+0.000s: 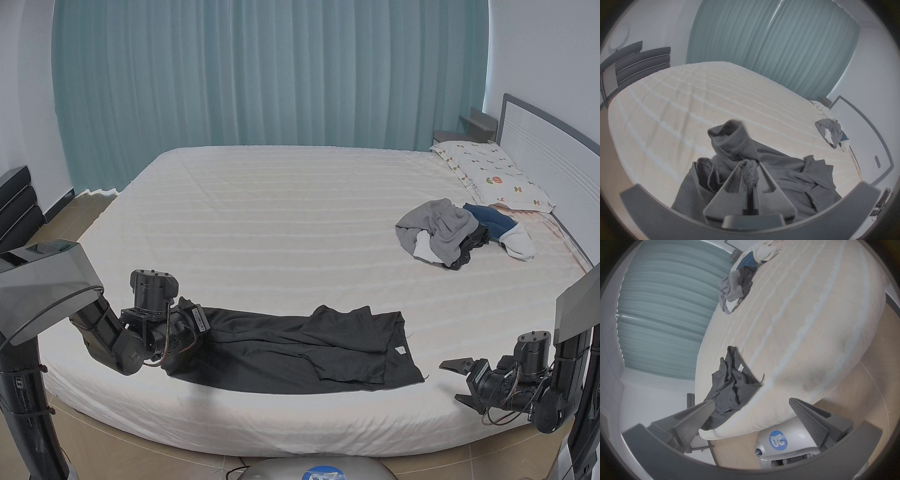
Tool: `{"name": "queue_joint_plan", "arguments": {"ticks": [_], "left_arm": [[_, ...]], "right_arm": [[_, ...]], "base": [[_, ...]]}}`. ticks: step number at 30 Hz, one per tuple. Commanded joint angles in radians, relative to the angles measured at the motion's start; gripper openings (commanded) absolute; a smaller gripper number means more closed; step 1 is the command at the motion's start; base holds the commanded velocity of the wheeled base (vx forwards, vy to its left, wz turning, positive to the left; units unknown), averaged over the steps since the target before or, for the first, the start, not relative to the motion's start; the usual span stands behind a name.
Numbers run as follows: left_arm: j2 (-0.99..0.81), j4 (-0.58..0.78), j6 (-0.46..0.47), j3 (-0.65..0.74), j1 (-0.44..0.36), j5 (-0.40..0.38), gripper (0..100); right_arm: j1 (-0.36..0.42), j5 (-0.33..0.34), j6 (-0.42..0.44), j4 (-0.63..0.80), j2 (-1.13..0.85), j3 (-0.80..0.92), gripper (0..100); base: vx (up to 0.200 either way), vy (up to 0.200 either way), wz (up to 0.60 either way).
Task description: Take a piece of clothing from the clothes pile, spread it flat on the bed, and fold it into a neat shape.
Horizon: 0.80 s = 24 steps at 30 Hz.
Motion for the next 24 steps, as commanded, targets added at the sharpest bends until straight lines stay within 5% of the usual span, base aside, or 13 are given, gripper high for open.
{"name": "queue_joint_plan", "arguments": {"ticks": [1,18,24], "left_arm": [[-0.036,0.024,0.000,-0.023,-0.067,0.031,0],[-0.004,0.285,0.000,-0.242,-0.260,0.081,0],[0.062,0.303,-0.008,-0.279,-0.306,0.087,0]], "right_arm": [[0.007,0.007,0.022,-0.012,0.018,-0.007,100],[0.030,0.007,0.016,-0.012,0.038,-0.001,100],[0.031,0.007,0.016,-0.012,0.039,0.001,100]], "base": [[0.000,-0.200,0.00],[0.000,-0.200,0.00],[0.000,0.000,0.00]]}}
